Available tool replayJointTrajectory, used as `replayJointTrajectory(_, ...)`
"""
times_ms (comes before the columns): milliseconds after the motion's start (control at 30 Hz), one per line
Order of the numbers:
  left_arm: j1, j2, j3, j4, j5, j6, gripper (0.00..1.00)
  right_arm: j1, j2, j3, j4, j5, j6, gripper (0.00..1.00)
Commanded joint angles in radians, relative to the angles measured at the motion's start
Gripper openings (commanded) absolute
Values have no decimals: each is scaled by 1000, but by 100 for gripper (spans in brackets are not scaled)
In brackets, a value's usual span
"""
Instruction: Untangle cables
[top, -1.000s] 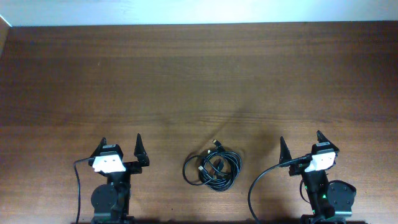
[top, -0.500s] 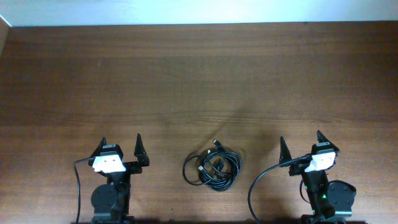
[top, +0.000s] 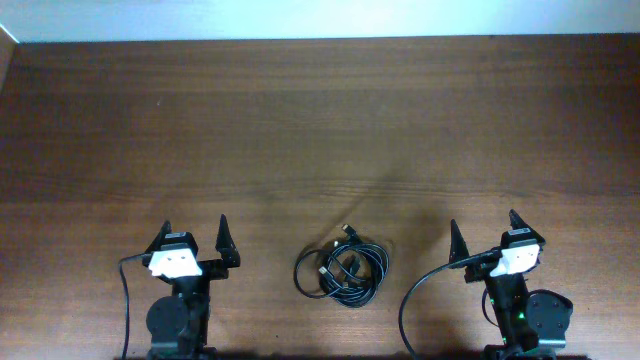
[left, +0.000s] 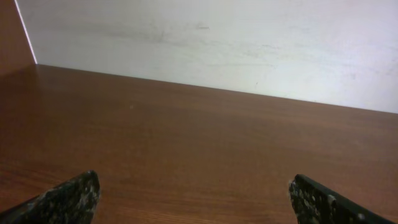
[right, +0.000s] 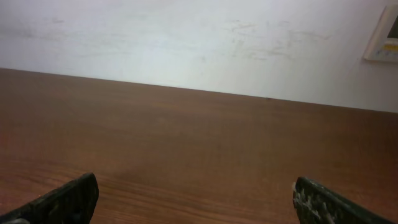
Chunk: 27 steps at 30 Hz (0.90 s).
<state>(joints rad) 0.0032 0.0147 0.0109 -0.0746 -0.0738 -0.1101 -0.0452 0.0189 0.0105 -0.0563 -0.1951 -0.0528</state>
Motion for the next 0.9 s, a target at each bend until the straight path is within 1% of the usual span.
replayJointTrajectory(0, 0, -10, -2, -6, 7, -8, 99, 7, 3, -5, -8, 19, 1, 99)
replayJointTrajectory(200, 0, -10, -2, -2, -1, -8, 99, 8, 3, -5, -8, 19, 1, 99)
replayJointTrajectory(300, 0, -10, 2, 37, 8, -8, 99, 8, 3, -5, -8, 18, 1, 99)
replayJointTrajectory(433, 0, -10, 86, 16, 27, 16, 99, 7, 3, -5, -8, 19, 1, 99)
replayJointTrajectory(467, 0, -10, 117, -2, 73, 55, 99, 7, 3, -5, -8, 19, 1, 99)
replayJointTrajectory(500, 0, -10, 149, -30, 87, 63, 99, 8, 3, -5, -8, 18, 1, 99)
replayJointTrajectory(533, 0, -8, 212, -101, 87, 74, 99, 7, 3, -5, -8, 19, 1, 99)
replayJointTrajectory(700, 0, 39, 392, -247, 90, 173, 99, 7, 3, -5, -8, 19, 1, 99)
replayJointTrajectory(867, 0, 161, 552, -362, 131, 195, 99, 7, 3, -5, -8, 19, 1, 99)
